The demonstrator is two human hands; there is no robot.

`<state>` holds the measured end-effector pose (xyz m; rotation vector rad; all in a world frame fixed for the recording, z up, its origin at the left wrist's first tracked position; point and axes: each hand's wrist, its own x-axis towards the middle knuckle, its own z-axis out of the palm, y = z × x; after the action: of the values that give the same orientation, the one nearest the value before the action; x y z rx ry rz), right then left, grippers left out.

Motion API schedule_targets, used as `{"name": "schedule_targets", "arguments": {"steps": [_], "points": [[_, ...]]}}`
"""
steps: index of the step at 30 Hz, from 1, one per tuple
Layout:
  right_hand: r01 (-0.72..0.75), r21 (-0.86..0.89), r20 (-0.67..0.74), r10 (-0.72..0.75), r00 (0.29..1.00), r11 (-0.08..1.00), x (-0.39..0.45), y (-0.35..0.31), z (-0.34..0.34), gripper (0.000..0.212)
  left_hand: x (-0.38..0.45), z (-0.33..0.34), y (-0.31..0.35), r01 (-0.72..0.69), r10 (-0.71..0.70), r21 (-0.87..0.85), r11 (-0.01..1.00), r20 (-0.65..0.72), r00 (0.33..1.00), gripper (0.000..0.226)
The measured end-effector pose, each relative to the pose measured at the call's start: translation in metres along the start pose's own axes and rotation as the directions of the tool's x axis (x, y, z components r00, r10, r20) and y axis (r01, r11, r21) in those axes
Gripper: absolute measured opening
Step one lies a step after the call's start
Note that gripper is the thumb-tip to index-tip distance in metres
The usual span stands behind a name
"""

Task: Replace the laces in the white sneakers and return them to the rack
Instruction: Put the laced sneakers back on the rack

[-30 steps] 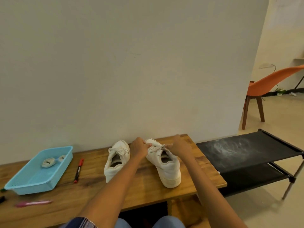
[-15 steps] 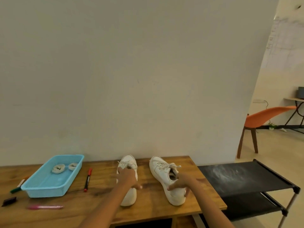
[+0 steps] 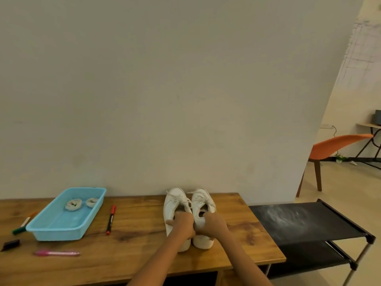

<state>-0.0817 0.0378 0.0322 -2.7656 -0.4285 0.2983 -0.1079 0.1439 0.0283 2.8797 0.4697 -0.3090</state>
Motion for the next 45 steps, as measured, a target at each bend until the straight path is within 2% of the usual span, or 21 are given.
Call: {"name": "schedule_targets", "arguments": {"steps": [2, 4, 9, 11, 14, 17, 18, 20, 23, 25, 26, 27, 29, 31, 33, 35, 40, 45], "points": [[0.016, -0.019, 0.072, -0.015, 0.997, 1.000, 0.007, 0.000, -0.005, 0.033, 0.002, -0.001, 0.005, -0.008, 0.008, -0.016, 1.000, 0.005, 1.000, 0.055], [-0.013, -0.010, 0.145, 0.014, 0.989, 1.000, 0.013, 0.002, -0.010, 0.052, 0.004, -0.004, 0.004, -0.035, 0.037, -0.045, 0.998, 0.035, 0.999, 0.053], [-0.046, -0.049, 0.168, 0.053, 0.984, 0.998, 0.017, 0.001, -0.013, 0.077, 0.006, -0.014, -0.009, -0.107, 0.120, -0.128, 0.986, 0.098, 0.988, 0.059], [-0.113, 0.038, 0.213, 0.102, 0.972, 0.993, 0.021, 0.001, -0.014, 0.085, 0.006, -0.016, -0.015, -0.134, 0.146, -0.103, 0.986, 0.118, 0.982, 0.061], [-0.154, 0.094, 0.166, 0.137, 0.977, 0.984, 0.020, -0.005, -0.012, 0.069, 0.006, -0.015, -0.020, -0.155, 0.160, -0.052, 0.987, 0.117, 0.980, 0.062], [-0.069, 0.045, 0.030, 0.068, 0.997, 0.997, 0.014, -0.011, -0.004, 0.032, 0.005, -0.011, -0.019, -0.168, 0.168, -0.009, 0.986, 0.079, 0.983, 0.061], [-0.066, 0.061, 0.002, 0.066, 0.998, 0.996, 0.011, -0.012, -0.003, 0.028, 0.004, -0.011, -0.018, -0.174, 0.173, 0.008, 0.985, 0.054, 0.983, 0.058], [-0.074, 0.102, -0.010, 0.075, 0.997, 0.992, 0.009, -0.009, -0.003, 0.034, 0.000, -0.012, -0.012, -0.183, 0.183, 0.043, 0.982, 0.010, 0.983, 0.053], [-0.063, 0.167, -0.046, 0.072, 0.996, 0.984, 0.004, 0.004, -0.024, 0.015, -0.005, -0.018, 0.008, -0.205, 0.208, 0.053, 0.977, -0.044, 0.977, 0.047], [-0.035, 0.150, -0.109, 0.052, 0.993, 0.988, 0.001, 0.024, -0.048, 0.042, -0.005, -0.022, 0.031, -0.241, 0.243, 0.029, 0.970, -0.075, 0.967, 0.045], [-0.045, 0.150, -0.125, 0.064, 0.990, 0.988, -0.001, 0.033, -0.061, 0.045, -0.005, -0.024, 0.043, -0.259, 0.259, 0.009, 0.966, -0.095, 0.961, 0.044], [-0.052, 0.154, -0.161, 0.077, 0.984, 0.987, -0.003, 0.046, -0.075, 0.041, -0.004, -0.025, 0.060, -0.282, 0.279, -0.008, 0.959, -0.119, 0.953, 0.043], [-0.124, 0.188, -0.212, 0.164, 0.963, 0.974, -0.004, 0.074, -0.098, 0.019, 0.001, -0.024, 0.097, -0.336, 0.329, -0.021, 0.941, -0.162, 0.930, 0.042], [-0.180, 0.232, -0.280, 0.243, 0.929, 0.956, -0.003, 0.109, -0.116, 0.027, 0.005, -0.022, 0.138, -0.400, 0.389, -0.024, 0.916, -0.194, 0.901, 0.043], [-0.230, 0.232, -0.352, 0.302, 0.886, 0.945, -0.006, 0.147, -0.134, 0.018, 0.009, -0.020, 0.185, -0.478, 0.459, -0.047, 0.877, -0.209, 0.863, 0.045], [-0.284, 0.226, -0.400, 0.355, 0.845, 0.932, -0.002, 0.189, -0.147, 0.023, 0.017, -0.019, 0.228, -0.551, 0.524, -0.080, 0.831, -0.219, 0.823, 0.042], [-0.401, 0.221, -0.402, 0.458, 0.793, 0.889, 0.023, 0.282, -0.159, 0.027, 0.054, -0.002, 0.313, -0.604, 0.577, -0.176, 0.777, -0.184, 0.796, 0.043], [-0.448, 0.263, -0.305, 0.514, 0.802, 0.855, 0.058, 0.342, -0.112, 0.030, 0.094, 0.061, 0.345, -0.589, 0.586, -0.100, 0.802, -0.064, 0.808, 0.046]]}}
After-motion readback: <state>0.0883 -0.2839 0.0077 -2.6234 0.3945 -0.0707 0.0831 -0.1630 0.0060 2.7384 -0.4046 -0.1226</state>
